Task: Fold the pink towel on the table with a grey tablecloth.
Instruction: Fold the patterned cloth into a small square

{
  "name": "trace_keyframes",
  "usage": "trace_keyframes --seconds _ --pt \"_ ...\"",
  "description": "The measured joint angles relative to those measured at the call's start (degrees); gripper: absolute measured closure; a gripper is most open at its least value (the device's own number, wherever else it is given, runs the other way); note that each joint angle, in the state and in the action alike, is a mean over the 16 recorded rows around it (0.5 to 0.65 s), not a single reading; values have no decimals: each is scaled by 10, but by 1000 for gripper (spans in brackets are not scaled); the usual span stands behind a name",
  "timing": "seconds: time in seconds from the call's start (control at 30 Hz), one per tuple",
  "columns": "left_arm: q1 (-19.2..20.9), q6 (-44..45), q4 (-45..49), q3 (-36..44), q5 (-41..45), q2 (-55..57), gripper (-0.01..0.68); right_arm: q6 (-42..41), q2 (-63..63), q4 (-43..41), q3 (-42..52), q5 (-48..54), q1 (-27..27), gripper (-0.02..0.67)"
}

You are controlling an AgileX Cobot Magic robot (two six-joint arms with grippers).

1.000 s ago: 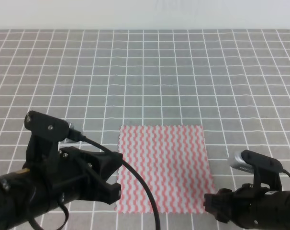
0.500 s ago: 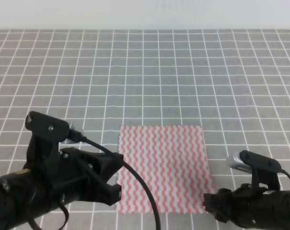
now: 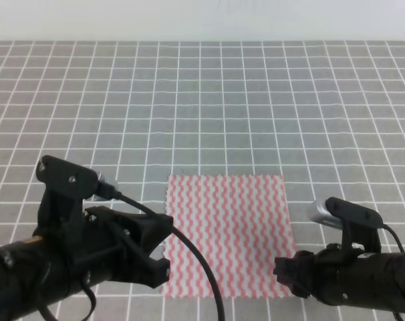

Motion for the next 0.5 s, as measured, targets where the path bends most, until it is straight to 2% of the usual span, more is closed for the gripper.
trace_keyframes --seconds 0.27,0.5 --pt "0 1 1 0 0 0 675 0 12 -7 -6 1 0 419" --pt "0 1 1 0 0 0 675 0 22 -12 -6 3 0 515"
